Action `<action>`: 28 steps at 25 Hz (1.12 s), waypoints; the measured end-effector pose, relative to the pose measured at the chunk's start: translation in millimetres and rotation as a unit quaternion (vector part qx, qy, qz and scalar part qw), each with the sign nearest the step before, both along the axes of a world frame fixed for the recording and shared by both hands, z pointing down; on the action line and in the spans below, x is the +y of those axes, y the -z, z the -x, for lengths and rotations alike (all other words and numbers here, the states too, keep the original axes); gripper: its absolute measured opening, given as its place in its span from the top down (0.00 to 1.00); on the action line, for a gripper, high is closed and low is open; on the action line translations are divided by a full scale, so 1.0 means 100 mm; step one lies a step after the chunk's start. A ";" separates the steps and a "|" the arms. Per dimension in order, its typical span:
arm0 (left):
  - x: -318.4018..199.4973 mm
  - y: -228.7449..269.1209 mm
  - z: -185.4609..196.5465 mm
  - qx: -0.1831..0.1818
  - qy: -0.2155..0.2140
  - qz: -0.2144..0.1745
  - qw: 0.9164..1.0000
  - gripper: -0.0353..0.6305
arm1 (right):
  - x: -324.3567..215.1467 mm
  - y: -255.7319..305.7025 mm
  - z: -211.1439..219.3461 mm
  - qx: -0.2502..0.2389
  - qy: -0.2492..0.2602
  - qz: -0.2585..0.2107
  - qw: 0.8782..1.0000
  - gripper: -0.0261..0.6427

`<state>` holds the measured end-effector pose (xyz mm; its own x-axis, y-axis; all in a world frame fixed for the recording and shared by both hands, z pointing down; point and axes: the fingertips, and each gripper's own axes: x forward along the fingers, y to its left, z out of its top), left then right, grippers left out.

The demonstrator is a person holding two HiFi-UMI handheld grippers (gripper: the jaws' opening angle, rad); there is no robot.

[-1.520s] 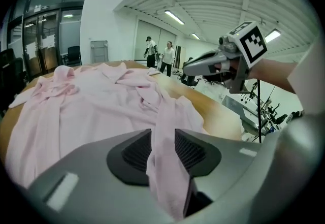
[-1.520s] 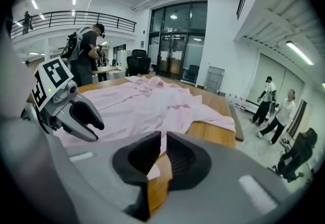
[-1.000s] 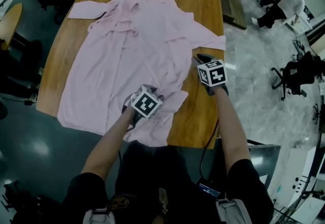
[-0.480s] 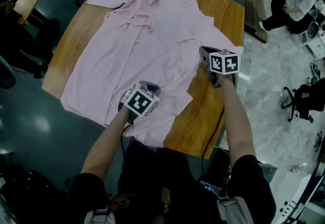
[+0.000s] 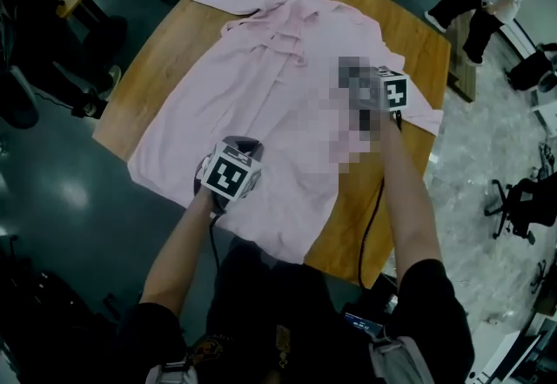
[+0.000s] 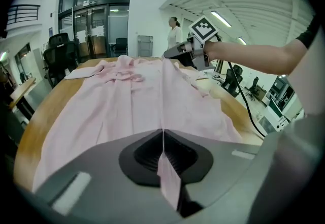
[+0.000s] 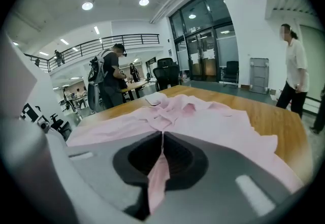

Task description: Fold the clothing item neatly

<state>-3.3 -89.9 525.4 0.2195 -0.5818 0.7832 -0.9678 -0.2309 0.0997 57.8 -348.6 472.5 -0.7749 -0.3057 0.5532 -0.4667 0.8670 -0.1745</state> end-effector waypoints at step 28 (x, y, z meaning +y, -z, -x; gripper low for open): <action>0.28 -0.32 0.65 0.058 0.030 -0.009 0.998 0.82 | 0.85 -0.06 0.70 0.054 0.024 -0.054 0.997 0.84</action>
